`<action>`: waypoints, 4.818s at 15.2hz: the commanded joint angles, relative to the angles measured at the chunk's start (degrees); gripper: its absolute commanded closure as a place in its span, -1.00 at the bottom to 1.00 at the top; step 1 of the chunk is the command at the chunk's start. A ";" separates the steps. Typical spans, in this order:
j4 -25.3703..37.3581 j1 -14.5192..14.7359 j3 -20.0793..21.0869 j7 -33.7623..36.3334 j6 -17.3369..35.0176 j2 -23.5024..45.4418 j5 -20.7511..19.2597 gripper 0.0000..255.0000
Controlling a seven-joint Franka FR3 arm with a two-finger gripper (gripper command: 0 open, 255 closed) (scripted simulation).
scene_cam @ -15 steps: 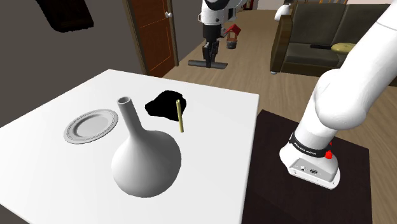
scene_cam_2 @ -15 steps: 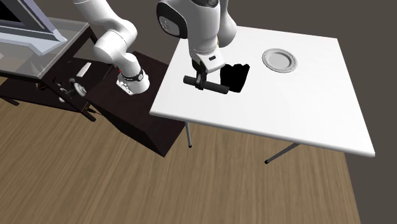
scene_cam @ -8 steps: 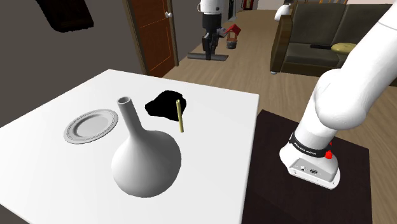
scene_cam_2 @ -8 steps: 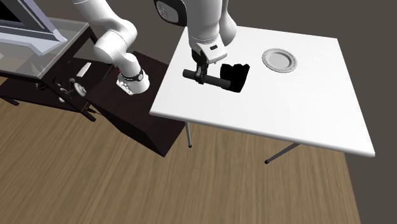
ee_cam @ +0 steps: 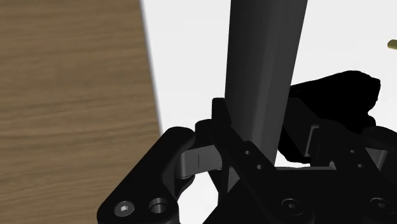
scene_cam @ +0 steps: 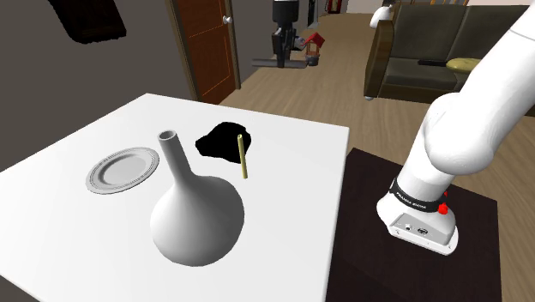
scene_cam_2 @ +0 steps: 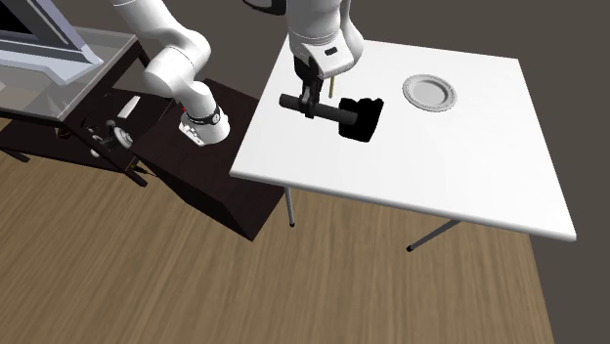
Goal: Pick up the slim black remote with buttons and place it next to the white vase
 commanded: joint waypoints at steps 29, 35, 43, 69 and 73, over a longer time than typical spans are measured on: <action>16.46 2.57 3.98 7.30 -18.54 -2.49 0.76 1.00; 10.28 5.14 9.45 15.38 -18.06 -8.73 2.21 1.00; 5.90 8.45 17.28 26.28 -17.74 -13.86 5.67 1.00; -17.57 9.22 19.03 25.50 0.89 -18.78 7.14 1.00; -20.67 9.30 19.25 25.23 3.94 -18.81 7.36 1.00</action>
